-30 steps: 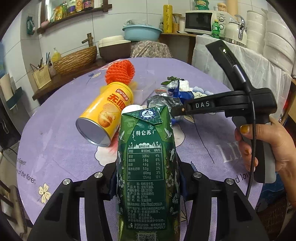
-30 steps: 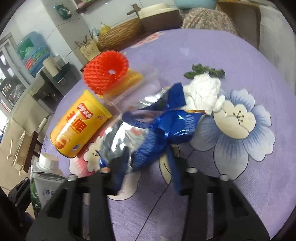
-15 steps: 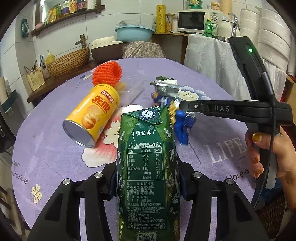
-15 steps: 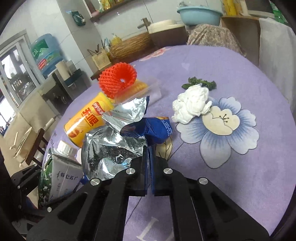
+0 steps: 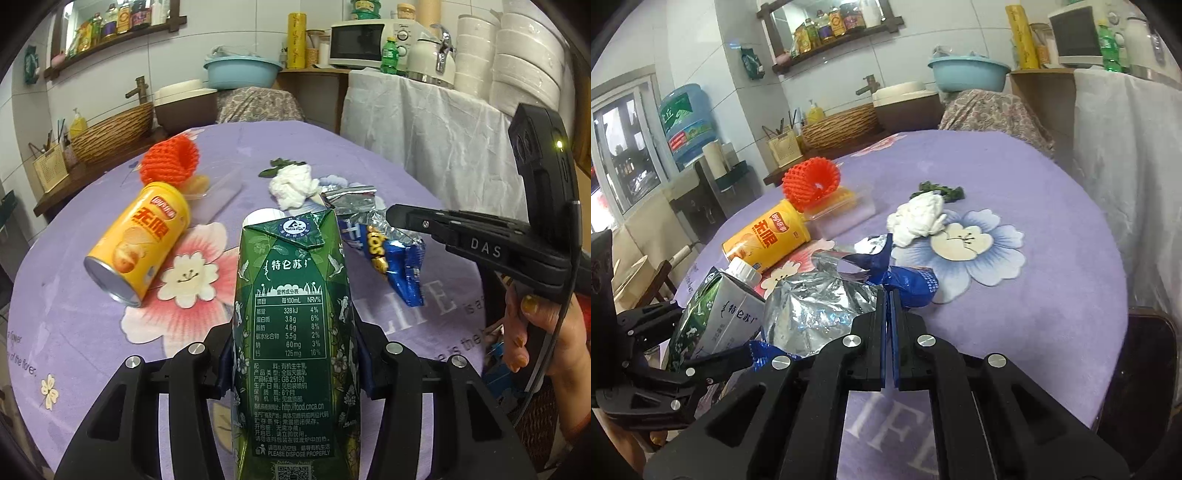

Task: Collect trash
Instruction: 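Carry the carton and wrapper over the black bin and open both grippers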

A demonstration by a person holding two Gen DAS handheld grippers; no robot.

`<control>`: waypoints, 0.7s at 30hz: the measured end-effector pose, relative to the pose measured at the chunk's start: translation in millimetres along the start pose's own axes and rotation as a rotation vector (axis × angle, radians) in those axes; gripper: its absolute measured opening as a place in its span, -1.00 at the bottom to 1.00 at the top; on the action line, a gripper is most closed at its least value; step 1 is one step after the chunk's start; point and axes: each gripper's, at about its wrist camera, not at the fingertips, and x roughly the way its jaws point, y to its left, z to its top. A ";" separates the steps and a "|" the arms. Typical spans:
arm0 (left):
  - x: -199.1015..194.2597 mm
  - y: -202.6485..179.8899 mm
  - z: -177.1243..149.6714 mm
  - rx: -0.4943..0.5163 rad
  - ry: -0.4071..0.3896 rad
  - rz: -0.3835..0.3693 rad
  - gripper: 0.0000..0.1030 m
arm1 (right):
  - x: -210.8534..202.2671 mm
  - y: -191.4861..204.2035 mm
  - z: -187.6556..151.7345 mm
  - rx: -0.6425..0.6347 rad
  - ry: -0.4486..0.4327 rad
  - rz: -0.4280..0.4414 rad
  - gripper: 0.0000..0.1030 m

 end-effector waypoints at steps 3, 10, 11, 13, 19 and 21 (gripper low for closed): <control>1.8 -11.8 4.9 0.008 -0.010 -0.030 -0.04 | -15.0 -11.6 -5.2 0.024 -0.035 -0.018 -0.94; 9.4 -51.3 20.4 0.050 -0.035 -0.117 -0.04 | -55.4 -51.4 -18.9 0.102 -0.118 -0.107 -0.94; 11.3 -57.9 22.8 0.058 -0.037 -0.130 -0.04 | -61.6 -58.7 -20.9 0.116 -0.131 -0.126 -0.94; 16.5 -70.0 28.0 0.067 -0.036 -0.165 -0.04 | -75.6 -75.1 -25.4 0.142 -0.155 -0.171 -0.94; 30.9 -109.5 44.5 0.103 -0.039 -0.251 -0.04 | -115.3 -127.6 -42.0 0.232 -0.205 -0.315 -0.94; 34.1 -126.0 51.6 0.123 -0.045 -0.285 -0.04 | -126.3 -148.4 -49.2 0.267 -0.211 -0.362 -0.94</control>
